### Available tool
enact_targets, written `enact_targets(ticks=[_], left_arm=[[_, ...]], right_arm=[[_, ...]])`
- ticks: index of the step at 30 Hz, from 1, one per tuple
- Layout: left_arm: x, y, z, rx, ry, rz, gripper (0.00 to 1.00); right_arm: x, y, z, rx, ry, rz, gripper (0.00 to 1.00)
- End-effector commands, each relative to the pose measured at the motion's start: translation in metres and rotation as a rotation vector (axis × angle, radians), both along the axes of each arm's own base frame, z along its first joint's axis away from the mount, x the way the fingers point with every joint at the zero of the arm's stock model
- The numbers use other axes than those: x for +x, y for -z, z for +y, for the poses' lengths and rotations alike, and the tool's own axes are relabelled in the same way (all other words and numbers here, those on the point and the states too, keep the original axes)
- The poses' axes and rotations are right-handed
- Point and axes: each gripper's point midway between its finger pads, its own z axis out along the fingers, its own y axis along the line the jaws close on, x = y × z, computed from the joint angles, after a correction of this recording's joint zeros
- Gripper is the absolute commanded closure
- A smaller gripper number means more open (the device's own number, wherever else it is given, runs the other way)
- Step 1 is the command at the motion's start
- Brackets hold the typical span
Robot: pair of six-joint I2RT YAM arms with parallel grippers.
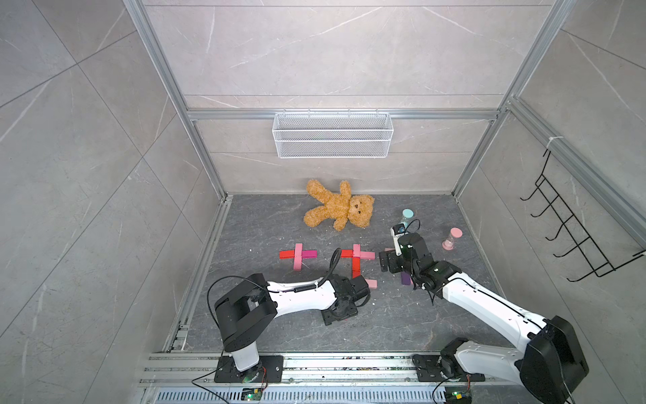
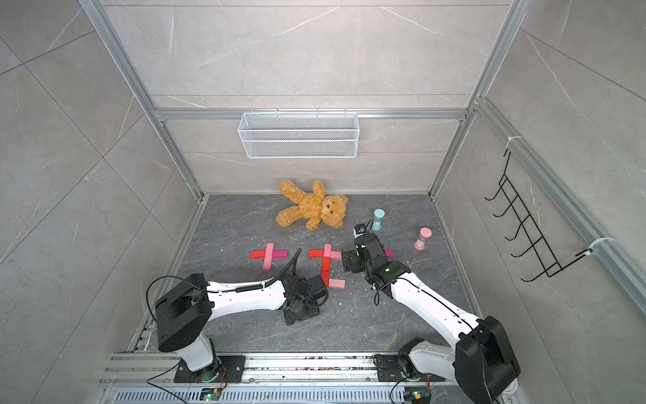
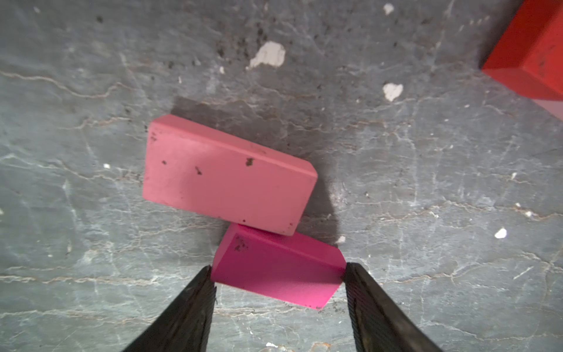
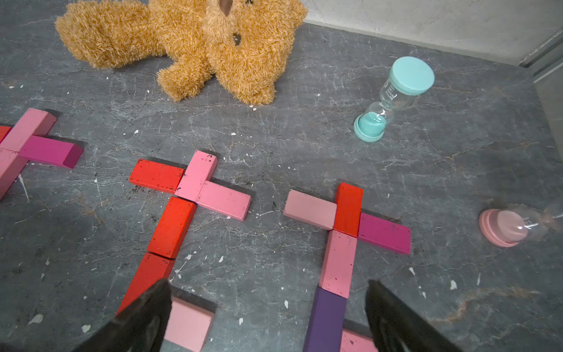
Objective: Assemble the letter t with building blocks
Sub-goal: Move the building block to the center of the board.
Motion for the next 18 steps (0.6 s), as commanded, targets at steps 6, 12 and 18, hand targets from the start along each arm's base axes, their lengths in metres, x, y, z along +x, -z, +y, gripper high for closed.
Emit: enact_targets(ticks=[6,12,18], left_arm=[[-0.029,0.001,0.036,0.106,0.091,0.122,0.31],[-0.032,-0.002,0.037,0.1,0.111,0.122,0.3],[-0.036,-0.004,0.031,0.085,0.108,0.121,0.31]], right_arm=[[-0.003,-0.001,-0.001,0.016,-0.002,-0.01,0.0],[-0.002,0.0,-0.001,0.013,-0.002,-0.006,0.0],[-0.002,0.001,-0.001,0.009,0.0,-0.003,0.0]])
